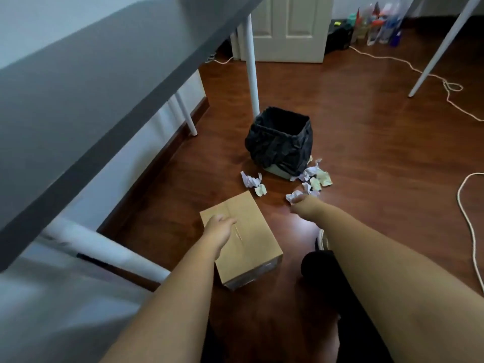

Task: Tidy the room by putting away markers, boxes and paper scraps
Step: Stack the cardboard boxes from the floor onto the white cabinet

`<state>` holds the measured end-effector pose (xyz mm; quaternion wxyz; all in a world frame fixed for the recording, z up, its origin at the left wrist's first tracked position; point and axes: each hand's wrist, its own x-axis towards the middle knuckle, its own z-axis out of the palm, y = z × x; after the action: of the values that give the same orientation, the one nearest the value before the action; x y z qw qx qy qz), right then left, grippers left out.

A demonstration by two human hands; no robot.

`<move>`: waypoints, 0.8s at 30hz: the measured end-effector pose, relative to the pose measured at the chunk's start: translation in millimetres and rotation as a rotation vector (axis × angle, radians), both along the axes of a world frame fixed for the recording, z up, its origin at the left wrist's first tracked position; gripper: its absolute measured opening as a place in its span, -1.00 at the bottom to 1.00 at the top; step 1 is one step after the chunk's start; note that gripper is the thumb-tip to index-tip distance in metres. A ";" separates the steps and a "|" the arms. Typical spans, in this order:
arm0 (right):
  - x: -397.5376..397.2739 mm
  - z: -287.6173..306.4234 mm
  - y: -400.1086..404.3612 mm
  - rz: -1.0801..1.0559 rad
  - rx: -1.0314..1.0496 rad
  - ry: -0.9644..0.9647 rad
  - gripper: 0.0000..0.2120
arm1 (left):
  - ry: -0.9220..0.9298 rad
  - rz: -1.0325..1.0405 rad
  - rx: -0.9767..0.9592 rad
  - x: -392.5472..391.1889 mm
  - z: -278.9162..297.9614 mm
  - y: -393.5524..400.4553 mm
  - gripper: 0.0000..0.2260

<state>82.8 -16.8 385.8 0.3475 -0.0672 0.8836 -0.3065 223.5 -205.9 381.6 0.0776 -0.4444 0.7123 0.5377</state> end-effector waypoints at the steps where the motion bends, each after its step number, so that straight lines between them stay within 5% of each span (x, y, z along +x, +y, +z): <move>1: -1.7 -14.1 -1.9 -0.007 0.016 -0.021 -0.67 | -0.025 0.022 0.029 2.1 -16.6 -2.8 -0.59; 10: -3.6 -139.6 -28.4 -0.047 0.084 -0.148 -0.60 | -0.272 0.162 0.174 42.6 -209.7 -34.9 -0.25; 14: 4.2 -188.4 -36.1 -0.127 0.079 -0.253 -0.47 | -0.290 0.263 0.225 39.9 -209.8 -34.1 -0.46; 24: 27.8 -269.4 -46.2 -0.443 -0.135 -0.499 -0.22 | -0.362 0.333 0.368 54.1 -238.7 -22.8 -0.29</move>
<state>110.6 -63.1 116.4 0.4728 0.1806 0.7422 -0.4393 277.6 -228.7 142.9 0.1934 -0.6220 0.4950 0.5750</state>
